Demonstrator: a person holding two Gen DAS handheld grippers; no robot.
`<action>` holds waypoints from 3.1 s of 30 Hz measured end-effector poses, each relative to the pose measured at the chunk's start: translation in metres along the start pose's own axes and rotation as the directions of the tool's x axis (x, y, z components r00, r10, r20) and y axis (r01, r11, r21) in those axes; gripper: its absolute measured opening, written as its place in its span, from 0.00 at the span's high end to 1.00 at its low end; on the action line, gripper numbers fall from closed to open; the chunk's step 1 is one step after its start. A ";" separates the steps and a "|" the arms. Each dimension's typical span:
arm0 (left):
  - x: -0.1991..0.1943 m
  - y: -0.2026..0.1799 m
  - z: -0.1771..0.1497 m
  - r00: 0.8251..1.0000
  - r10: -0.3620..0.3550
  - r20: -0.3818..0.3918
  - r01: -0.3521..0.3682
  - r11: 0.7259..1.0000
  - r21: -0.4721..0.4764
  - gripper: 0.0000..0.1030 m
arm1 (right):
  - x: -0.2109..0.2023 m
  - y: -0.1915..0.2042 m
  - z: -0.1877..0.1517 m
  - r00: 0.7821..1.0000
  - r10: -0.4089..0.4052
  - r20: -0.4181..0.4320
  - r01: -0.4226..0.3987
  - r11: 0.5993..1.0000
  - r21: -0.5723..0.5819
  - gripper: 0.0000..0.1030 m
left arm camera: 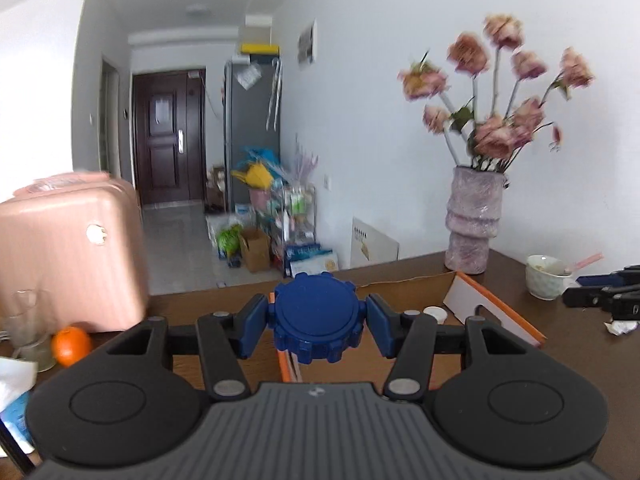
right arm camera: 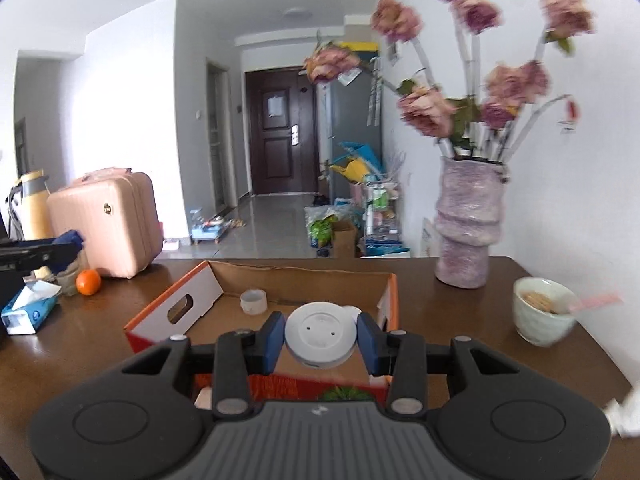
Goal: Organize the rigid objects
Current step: 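Release the blue cap into the box with the left gripper while the right gripper releases the white cap, then withdraw both open grippers from the box back toward the table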
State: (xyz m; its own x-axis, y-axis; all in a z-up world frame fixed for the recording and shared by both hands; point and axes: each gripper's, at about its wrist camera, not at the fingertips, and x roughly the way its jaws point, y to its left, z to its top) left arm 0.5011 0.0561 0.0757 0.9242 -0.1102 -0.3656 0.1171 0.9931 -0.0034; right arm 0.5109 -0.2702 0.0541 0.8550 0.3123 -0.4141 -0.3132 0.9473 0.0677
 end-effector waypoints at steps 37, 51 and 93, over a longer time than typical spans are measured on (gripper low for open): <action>0.146 0.004 0.051 0.913 -0.043 -0.406 0.036 0.999 -0.026 0.27 | 0.198 -0.020 0.076 0.936 -0.039 -0.350 0.045 0.999 0.008 0.41; -0.036 -0.034 0.053 0.996 -0.034 -0.079 0.039 0.997 0.062 0.06 | -0.037 0.000 0.062 0.990 -0.141 -0.022 0.141 0.990 0.025 0.34; -0.335 -0.033 -0.205 0.982 -0.006 0.190 -0.001 0.999 0.033 0.00 | -0.287 0.145 -0.218 0.939 -0.304 0.162 0.267 0.940 0.215 0.06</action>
State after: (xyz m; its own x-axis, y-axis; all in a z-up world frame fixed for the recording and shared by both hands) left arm 0.1127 0.0680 0.0077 0.9758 -0.1213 -0.1818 0.1283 0.9914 0.0272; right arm 0.1299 -0.2382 -0.0152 0.9649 0.0173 -0.2620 0.0226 0.9887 0.1483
